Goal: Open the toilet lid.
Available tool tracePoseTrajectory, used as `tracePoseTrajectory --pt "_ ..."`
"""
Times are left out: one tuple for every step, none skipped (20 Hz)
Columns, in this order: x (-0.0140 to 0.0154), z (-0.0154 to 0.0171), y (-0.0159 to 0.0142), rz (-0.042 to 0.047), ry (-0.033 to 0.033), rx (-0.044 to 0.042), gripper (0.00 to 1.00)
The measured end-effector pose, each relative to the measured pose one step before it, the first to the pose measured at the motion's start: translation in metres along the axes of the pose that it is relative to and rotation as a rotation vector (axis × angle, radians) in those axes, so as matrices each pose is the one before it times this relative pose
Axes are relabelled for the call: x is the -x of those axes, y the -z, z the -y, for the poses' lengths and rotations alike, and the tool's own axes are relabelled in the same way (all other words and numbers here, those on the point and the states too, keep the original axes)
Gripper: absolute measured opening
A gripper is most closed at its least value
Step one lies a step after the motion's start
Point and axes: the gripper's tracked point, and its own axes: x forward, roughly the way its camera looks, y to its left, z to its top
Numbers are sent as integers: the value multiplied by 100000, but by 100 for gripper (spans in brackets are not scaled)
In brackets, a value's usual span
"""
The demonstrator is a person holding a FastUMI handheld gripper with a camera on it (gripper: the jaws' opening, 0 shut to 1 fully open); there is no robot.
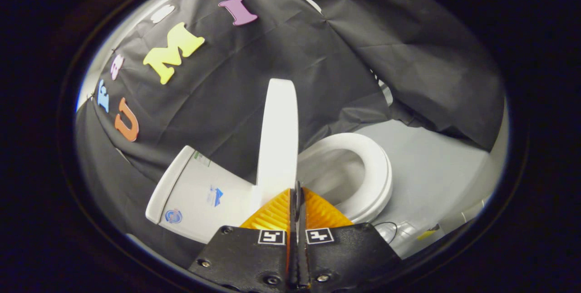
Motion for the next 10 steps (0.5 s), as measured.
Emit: tracePoseTrajectory --pt "-36 -253 38 20 -39 479 4" --pt "55 -205 56 265 -4 785 4" --pt "77 -207 1 126 -54 745 4" --pt "161 -375 -24 108 -290 -203 4" --pt "125 -435 -109 220 -477 -135 4" --pt "8 -377 142 271 -116 978 4" --pt "71 -343 -36 434 50 1053 4" --pt "96 -395 -38 301 -90 903 4" --pt "-24 -400 16 114 143 986 4" --pt "123 -368 25 270 93 961 4"
